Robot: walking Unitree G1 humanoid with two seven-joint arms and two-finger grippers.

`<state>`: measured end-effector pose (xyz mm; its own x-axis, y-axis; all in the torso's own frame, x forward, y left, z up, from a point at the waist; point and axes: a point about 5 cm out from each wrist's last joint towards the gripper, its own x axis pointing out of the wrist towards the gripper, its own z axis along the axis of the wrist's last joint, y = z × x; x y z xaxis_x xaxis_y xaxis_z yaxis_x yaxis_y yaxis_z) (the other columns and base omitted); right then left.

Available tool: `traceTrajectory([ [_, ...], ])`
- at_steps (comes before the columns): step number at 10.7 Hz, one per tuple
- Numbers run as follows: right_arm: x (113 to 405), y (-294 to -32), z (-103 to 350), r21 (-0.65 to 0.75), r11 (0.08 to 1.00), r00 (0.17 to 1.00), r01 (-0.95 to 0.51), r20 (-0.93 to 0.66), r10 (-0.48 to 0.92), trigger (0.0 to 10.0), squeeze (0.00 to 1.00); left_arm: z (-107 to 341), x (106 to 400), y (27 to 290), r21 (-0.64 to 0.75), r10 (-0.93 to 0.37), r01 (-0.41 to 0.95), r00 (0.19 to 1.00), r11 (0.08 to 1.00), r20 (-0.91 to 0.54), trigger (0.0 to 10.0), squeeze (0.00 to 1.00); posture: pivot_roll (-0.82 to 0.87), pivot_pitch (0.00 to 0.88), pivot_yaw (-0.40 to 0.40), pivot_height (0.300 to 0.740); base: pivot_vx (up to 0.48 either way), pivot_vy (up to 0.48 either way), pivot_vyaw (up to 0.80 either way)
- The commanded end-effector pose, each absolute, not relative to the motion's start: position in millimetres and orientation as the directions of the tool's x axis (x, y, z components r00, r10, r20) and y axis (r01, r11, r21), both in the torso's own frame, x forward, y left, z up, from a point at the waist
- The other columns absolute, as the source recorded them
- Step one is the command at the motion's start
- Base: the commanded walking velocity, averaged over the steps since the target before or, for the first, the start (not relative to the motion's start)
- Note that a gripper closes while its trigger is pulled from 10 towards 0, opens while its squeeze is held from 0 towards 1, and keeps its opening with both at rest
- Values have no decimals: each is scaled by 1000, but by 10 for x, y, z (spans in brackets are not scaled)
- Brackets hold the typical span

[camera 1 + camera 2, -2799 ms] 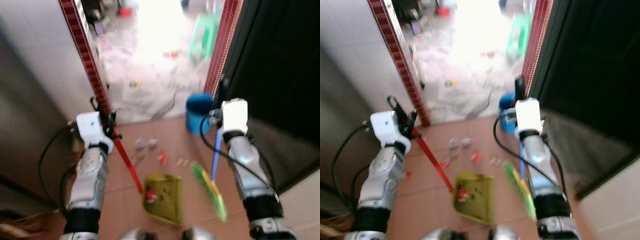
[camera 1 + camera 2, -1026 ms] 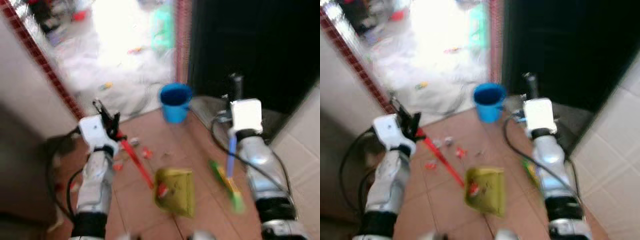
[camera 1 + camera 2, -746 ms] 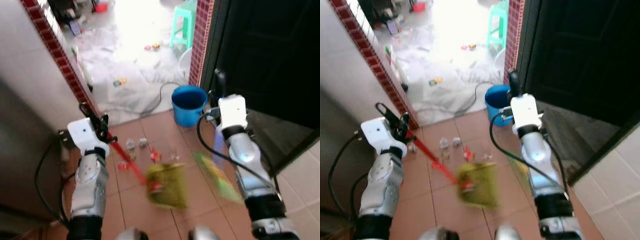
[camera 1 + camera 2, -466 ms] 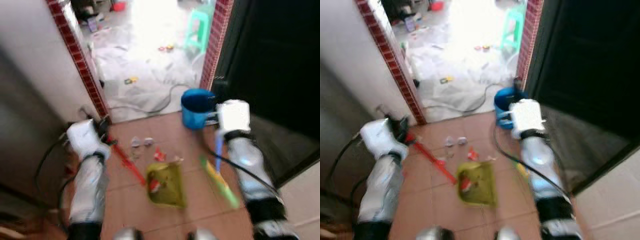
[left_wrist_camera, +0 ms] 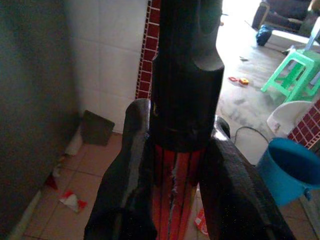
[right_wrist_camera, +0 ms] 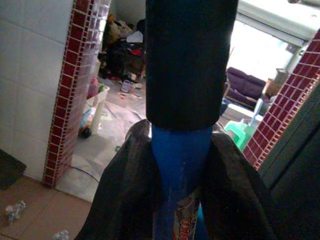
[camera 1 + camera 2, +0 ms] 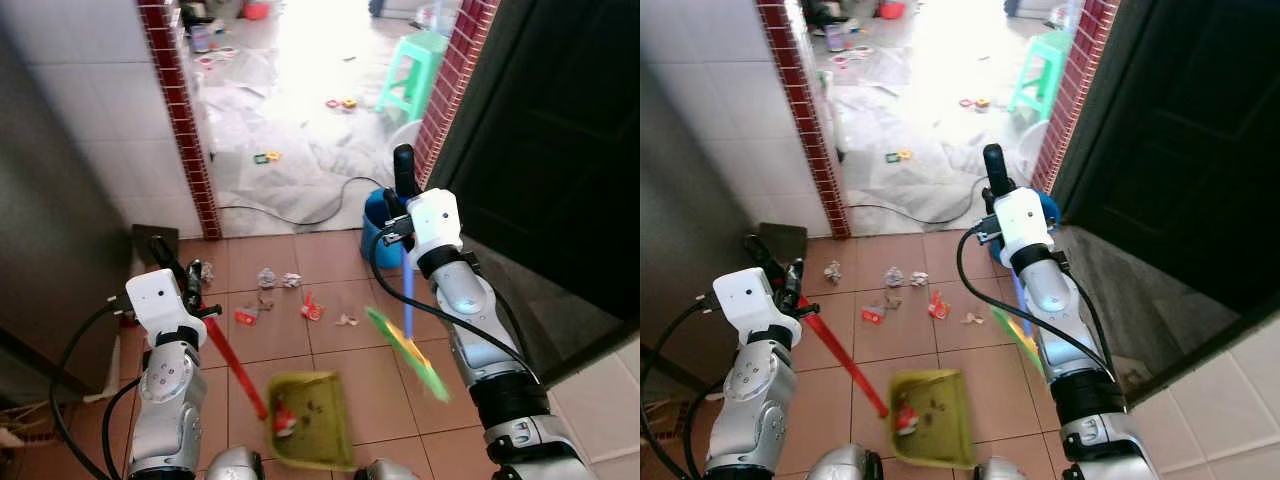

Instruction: Sweep floor

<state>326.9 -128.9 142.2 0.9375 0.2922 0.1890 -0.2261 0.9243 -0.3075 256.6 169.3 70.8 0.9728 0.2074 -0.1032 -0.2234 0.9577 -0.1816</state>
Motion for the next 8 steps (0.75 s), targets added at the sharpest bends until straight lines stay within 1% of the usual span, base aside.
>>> traceTrajectory([
  [1,3285,-1292,1535,-328,920,924,-215,238,300,10000,0,924,2647,1628,-208,185,-181,983,961,-1,10000,0,-2,0,-29,740,0,0,0],
  [2,3250,-1332,1506,-323,926,929,-197,241,282,10000,0,966,2665,1593,-190,141,-135,990,972,15,10000,0,-17,0,-10,740,0,0,0],
  [3,3216,-1385,1486,-310,935,936,-174,243,255,10000,0,1014,2658,1630,-179,147,-139,989,974,34,10000,0,-28,0,1,740,0,0,0],
  [5,3194,-1425,1463,-298,941,942,-163,237,238,10000,0,974,2632,1710,-171,182,-176,983,969,21,10000,0,-38,0,9,740,0,0,0],
  [8,3189,-1430,1470,-289,945,944,-151,243,225,10000,0,1030,2638,1677,-161,151,-142,988,977,43,10000,0,-41,0,21,740,0,0,0],
])
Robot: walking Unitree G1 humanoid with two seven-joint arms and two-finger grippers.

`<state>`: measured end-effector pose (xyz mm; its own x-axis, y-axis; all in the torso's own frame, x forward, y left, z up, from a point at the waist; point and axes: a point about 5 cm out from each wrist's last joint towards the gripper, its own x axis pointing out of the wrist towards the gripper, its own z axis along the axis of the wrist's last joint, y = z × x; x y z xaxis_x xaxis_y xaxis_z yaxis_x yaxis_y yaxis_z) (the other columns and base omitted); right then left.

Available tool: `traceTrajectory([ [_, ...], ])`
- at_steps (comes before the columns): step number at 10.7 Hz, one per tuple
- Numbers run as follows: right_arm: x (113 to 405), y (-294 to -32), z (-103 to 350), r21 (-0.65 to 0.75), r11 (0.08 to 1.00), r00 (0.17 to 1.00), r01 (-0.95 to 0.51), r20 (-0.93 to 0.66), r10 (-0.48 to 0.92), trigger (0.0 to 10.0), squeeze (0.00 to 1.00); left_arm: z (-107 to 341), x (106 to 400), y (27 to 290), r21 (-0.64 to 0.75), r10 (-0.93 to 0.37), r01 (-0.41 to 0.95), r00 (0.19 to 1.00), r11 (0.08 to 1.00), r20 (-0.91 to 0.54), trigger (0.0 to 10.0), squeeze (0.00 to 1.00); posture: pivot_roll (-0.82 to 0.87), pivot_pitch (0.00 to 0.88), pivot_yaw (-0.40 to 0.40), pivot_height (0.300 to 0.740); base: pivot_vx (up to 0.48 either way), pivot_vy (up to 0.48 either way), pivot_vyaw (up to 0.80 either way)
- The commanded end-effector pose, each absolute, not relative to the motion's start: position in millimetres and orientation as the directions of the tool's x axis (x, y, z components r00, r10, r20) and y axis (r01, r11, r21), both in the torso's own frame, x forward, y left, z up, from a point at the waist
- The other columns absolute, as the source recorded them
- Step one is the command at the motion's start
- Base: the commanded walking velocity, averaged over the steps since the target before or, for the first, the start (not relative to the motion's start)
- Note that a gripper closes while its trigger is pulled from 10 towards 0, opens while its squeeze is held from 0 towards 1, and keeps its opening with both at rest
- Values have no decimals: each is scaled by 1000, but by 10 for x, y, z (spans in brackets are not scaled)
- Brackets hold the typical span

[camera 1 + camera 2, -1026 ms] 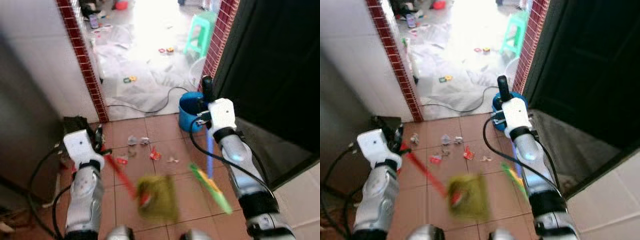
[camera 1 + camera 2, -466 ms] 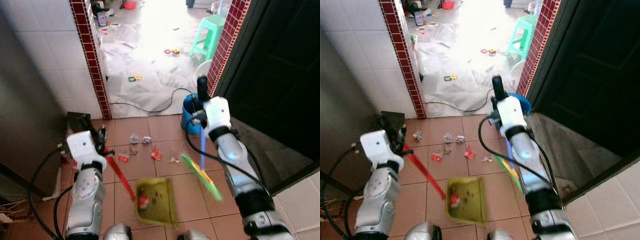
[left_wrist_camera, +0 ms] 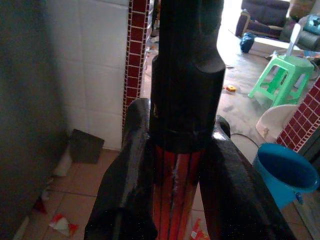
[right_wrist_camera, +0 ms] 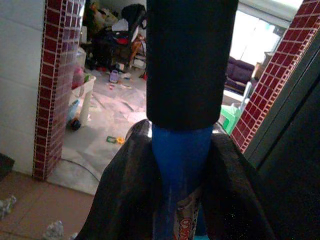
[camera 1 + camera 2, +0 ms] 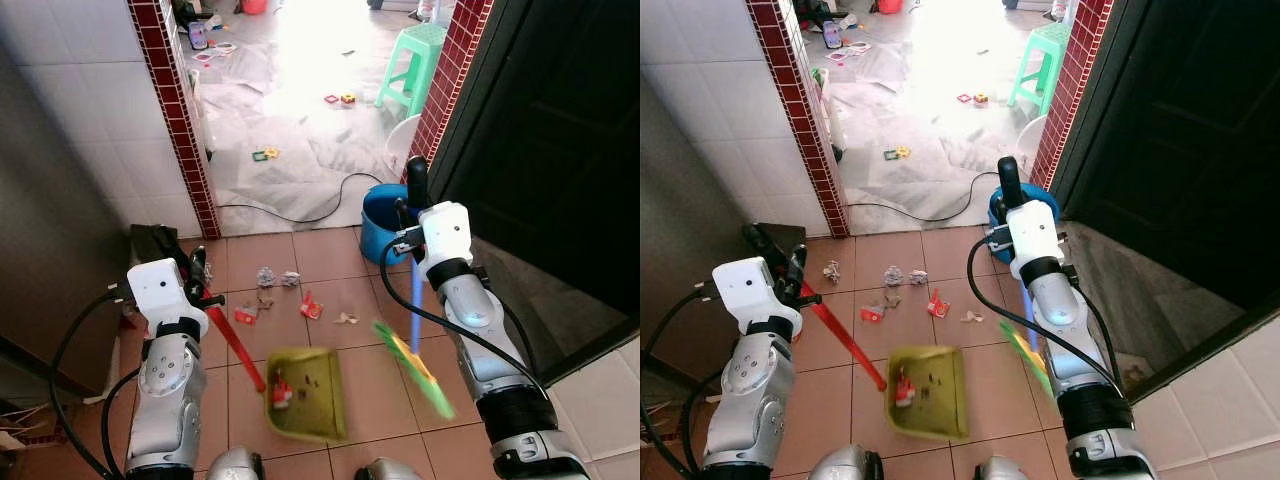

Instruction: Sweep floor

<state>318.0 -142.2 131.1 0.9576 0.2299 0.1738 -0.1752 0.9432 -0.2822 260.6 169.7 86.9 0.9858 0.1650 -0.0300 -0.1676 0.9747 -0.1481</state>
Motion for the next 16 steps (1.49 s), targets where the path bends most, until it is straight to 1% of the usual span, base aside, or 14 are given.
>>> traceTrajectory([
  [1,3182,-1428,1469,-286,947,944,-148,244,221,10000,0,1089,2666,1703,-173,154,-140,985,975,71,10000,0,-46,0,26,740,0,0,0],
  [3,3172,-1454,1473,-288,947,945,-142,247,216,10000,0,1250,2734,1721,-270,181,-147,978,952,105,10000,0,-58,0,29,740,141,0,0],
  [6,3166,-1530,1453,-318,942,954,-108,235,189,10000,0,1653,2864,1627,-297,161,-88,959,951,231,10000,0,-70,0,35,740,375,0,0],
  [8,3171,-1652,1345,-366,929,976,-57,176,129,10000,0,1787,2897,1719,-300,202,-120,944,947,261,10000,0,-75,0,36,740,476,0,0],
  [13,3183,-1667,1318,-381,924,982,-40,155,107,10000,0,2059,2957,1733,-362,234,-110,919,926,319,10000,0,-78,0,32,740,466,0,0],
  [16,3168,-1628,1302,-370,927,982,-54,150,118,10000,0,2023,2984,1721,-367,230,-110,925,924,302,10000,0,-85,0,41,740,466,0,0],
])
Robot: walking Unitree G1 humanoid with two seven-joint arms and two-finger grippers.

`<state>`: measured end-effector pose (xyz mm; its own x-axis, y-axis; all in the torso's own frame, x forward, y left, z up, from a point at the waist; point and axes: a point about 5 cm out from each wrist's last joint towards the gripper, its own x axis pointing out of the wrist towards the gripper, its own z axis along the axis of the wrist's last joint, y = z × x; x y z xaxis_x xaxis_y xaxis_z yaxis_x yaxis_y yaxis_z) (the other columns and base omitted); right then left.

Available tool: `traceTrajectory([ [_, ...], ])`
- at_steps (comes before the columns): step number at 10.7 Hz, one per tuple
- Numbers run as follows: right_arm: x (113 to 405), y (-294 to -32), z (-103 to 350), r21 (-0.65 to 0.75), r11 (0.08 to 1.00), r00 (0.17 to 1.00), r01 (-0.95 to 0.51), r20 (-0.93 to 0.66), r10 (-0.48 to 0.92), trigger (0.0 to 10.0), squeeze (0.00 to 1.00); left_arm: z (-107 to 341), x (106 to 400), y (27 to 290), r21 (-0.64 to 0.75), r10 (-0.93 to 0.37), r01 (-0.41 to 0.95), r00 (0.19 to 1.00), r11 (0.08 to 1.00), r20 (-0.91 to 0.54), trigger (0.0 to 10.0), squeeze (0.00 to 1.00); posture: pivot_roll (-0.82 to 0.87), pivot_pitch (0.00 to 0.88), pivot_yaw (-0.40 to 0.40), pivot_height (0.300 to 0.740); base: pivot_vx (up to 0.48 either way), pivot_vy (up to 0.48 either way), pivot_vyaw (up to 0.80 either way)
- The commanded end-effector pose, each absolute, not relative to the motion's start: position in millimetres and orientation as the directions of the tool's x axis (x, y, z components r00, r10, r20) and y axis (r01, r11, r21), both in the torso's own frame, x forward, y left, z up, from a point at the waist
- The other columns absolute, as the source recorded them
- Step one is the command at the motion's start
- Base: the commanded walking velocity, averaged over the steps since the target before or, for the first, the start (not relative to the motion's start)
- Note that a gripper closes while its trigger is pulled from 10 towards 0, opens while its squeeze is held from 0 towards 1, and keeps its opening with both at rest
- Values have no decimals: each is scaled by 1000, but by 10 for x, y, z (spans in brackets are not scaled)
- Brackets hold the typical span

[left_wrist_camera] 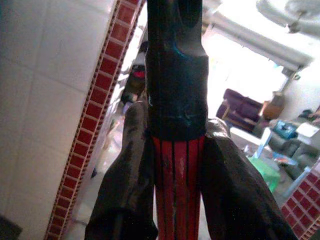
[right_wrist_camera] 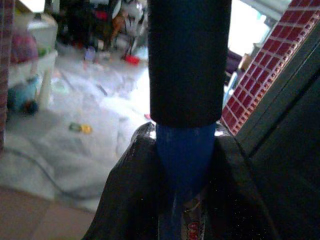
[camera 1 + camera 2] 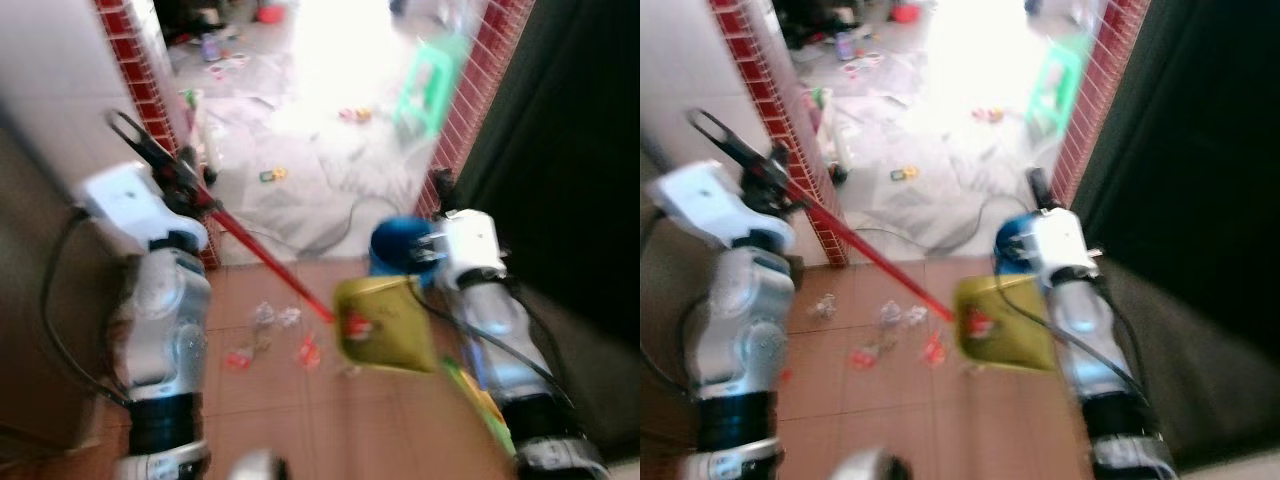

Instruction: Sweep floor

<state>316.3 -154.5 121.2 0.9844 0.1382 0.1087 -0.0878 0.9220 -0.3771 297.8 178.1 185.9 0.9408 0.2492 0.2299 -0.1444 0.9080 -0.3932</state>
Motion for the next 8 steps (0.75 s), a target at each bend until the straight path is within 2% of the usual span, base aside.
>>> traceTrajectory([
  [1,3162,-1633,1296,-367,929,982,-53,149,115,10000,0,2034,2990,1720,-368,230,-109,925,924,302,10000,0,-85,0,43,740,469,0,0],
  [5,3165,-1631,1299,-366,929,982,-51,150,113,10000,0,2154,3022,1734,-397,249,-106,911,912,330,10000,0,-87,0,46,740,467,0,0],
  [8,3168,-1632,1301,-366,929,982,-55,148,117,10000,0,2180,3046,1817,-403,310,-164,892,900,329,10000,0,-92,0,46,740,465,0,0],
])
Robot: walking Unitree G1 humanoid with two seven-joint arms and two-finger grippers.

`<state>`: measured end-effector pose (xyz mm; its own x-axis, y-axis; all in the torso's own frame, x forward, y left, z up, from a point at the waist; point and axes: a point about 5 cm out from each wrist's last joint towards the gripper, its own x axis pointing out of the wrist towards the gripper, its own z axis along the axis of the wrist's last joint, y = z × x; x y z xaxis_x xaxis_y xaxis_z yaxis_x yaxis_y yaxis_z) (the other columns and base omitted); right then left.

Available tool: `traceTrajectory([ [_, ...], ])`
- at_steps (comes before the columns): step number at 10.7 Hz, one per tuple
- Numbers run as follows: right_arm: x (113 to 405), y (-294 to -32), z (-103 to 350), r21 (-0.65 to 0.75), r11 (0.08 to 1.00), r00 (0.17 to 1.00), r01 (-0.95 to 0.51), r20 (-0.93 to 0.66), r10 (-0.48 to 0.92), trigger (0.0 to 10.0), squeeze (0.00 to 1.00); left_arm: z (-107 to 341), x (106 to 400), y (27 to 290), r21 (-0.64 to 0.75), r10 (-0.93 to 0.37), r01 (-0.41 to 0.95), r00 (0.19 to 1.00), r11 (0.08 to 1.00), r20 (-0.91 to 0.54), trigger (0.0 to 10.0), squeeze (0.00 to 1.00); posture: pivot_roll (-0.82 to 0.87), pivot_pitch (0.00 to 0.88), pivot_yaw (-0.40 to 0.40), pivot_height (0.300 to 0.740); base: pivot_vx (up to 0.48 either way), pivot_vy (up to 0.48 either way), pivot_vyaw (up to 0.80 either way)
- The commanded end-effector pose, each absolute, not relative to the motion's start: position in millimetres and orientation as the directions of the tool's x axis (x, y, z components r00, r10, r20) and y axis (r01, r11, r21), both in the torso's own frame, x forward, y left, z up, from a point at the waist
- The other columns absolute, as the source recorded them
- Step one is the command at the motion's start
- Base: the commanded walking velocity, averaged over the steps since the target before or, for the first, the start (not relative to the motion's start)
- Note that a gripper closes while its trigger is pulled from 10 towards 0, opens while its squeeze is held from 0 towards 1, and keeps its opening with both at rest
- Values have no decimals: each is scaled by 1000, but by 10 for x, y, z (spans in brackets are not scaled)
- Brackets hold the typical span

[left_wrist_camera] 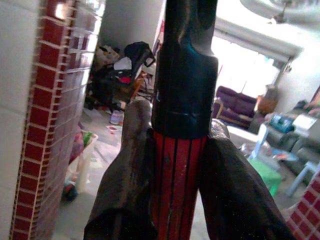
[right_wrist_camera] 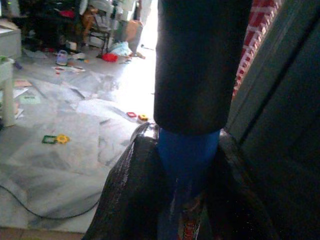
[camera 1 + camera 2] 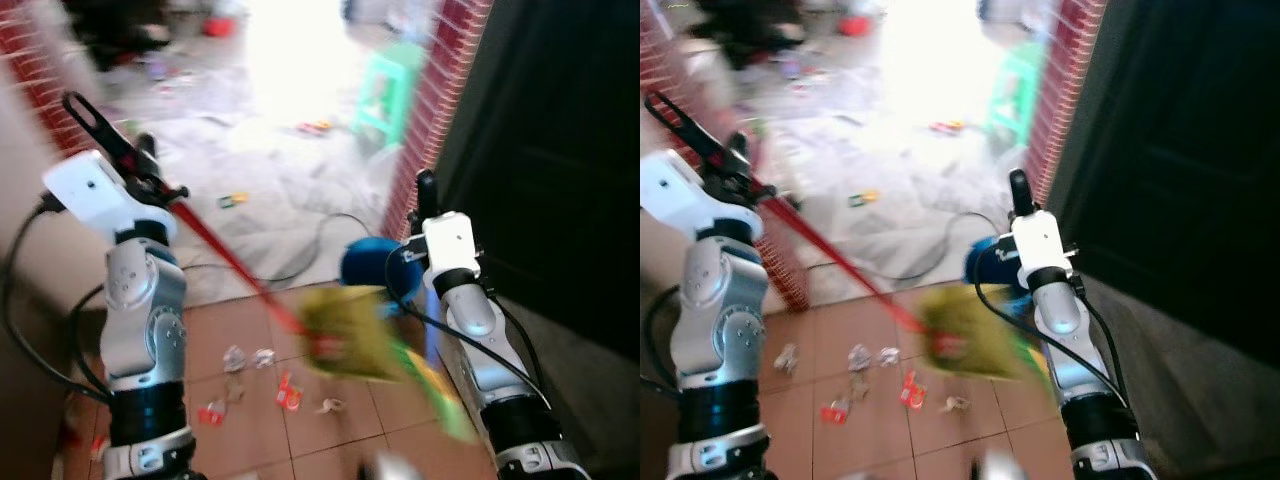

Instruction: Sweep floor

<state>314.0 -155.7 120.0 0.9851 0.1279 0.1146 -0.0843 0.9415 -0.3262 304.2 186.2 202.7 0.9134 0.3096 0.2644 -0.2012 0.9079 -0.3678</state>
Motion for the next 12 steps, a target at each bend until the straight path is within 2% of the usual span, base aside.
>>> traceTrajectory([
  [1,3168,-1632,1302,-367,929,982,-56,148,117,10000,0,2188,3053,1830,-414,320,-169,889,895,328,10000,0,-93,0,45,740,480,0,0],
  [11,3164,-1597,1279,-358,931,982,-67,142,125,10000,0,2160,3093,1752,-404,299,-160,903,901,308,10000,0,-93,0,51,740,468,0,0],
  [12,3163,-1595,1279,-356,932,982,-68,142,126,10000,0,2157,3095,1744,-404,298,-159,903,901,309,10000,0,-93,0,51,740,0,0,0],
])
